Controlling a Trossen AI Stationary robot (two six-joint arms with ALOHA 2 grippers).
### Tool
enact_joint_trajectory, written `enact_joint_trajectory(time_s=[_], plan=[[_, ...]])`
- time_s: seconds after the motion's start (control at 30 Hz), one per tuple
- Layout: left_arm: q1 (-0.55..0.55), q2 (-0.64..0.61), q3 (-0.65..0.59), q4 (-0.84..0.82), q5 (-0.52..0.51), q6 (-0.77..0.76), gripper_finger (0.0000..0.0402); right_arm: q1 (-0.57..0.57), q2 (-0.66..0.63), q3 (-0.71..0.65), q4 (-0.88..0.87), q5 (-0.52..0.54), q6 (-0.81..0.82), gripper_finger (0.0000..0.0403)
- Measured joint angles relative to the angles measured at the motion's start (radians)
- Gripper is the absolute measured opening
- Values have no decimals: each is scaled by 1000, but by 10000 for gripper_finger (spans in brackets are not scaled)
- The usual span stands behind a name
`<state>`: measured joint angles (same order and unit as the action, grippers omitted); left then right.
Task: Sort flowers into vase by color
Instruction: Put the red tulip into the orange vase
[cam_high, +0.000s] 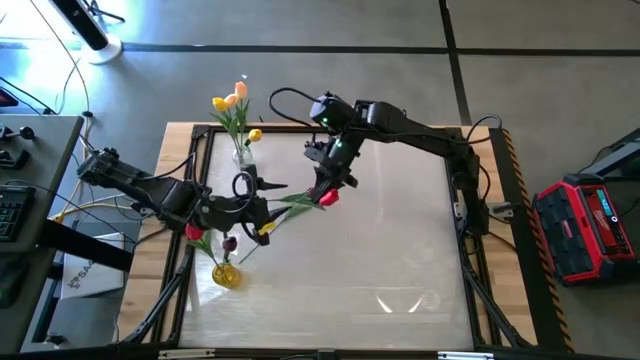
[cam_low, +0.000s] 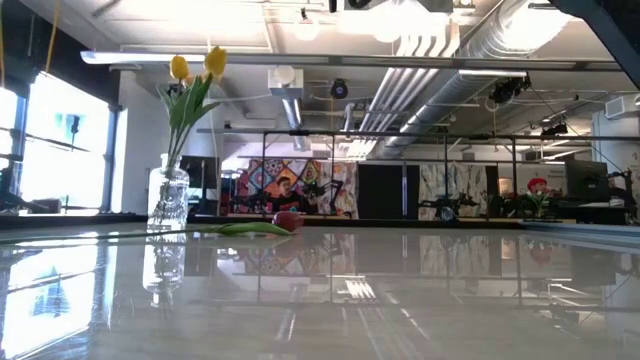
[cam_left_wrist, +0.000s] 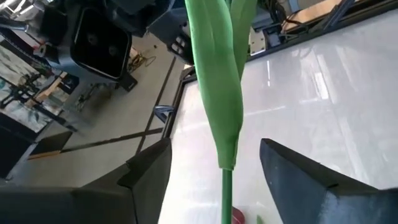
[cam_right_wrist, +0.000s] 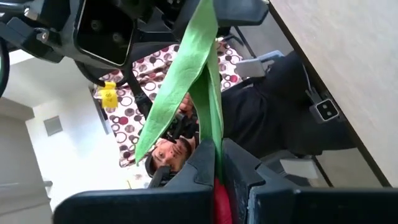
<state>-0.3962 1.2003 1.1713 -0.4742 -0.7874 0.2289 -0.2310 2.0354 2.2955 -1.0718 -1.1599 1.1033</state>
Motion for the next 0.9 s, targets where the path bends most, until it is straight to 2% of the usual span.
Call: enact_joint_trajectory(time_s=[0.2,0.53,0.77,0.9], plan=[[-5,-6,0,2,-4,35,164,-5,0,0,0,29,-22,1],[-28,-37,0,-50,-8,35,12,-38,0,0,3,141,-140,1],[-21,-54,0,-82,-20,2,4,-35,1,0,56,143,-188,1],[-23,-76,0,-88,-66,9,2,-31,1,0,102,167,-341,1]])
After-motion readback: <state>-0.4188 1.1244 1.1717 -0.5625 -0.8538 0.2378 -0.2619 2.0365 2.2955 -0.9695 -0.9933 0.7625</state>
